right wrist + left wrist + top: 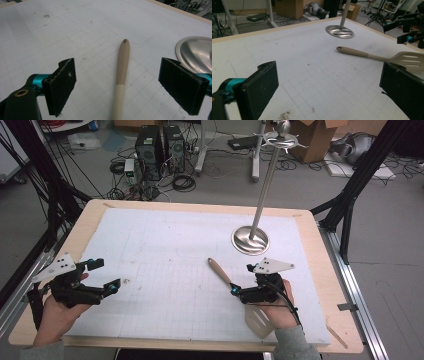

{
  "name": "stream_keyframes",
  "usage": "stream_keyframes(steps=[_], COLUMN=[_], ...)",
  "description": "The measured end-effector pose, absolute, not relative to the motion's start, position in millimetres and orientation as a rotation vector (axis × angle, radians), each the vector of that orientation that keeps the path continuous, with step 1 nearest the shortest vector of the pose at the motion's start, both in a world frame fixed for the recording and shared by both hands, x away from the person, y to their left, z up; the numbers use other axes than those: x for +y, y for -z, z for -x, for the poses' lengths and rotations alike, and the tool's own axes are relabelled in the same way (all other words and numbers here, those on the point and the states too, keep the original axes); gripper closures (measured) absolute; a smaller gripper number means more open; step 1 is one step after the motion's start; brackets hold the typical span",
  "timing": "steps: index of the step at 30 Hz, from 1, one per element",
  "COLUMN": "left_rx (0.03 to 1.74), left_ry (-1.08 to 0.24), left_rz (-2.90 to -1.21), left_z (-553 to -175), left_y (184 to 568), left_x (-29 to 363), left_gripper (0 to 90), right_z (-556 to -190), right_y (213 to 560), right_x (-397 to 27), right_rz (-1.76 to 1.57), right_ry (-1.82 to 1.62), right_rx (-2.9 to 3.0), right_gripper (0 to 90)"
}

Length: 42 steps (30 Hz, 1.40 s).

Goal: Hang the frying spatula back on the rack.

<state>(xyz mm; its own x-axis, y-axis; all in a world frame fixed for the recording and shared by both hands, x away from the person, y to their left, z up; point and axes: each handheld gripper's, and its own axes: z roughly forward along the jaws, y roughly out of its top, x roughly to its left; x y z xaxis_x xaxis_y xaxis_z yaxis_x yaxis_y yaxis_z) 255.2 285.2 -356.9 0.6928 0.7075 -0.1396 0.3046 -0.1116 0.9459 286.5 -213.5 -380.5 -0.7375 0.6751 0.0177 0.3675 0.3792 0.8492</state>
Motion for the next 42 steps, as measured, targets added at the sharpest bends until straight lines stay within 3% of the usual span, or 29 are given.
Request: stream_keyframes(steps=[42], left_rx=[0.826], left_ry=[-0.414], left_rz=[-1.692], left_z=[-256], left_y=[358], left_x=[289], left_gripper=[2.6], right_z=[-303], right_y=[420], right_x=[-204], right_rz=[-1.022], right_ry=[-1.130], right_rx=[2.335], right_gripper=[13.7])
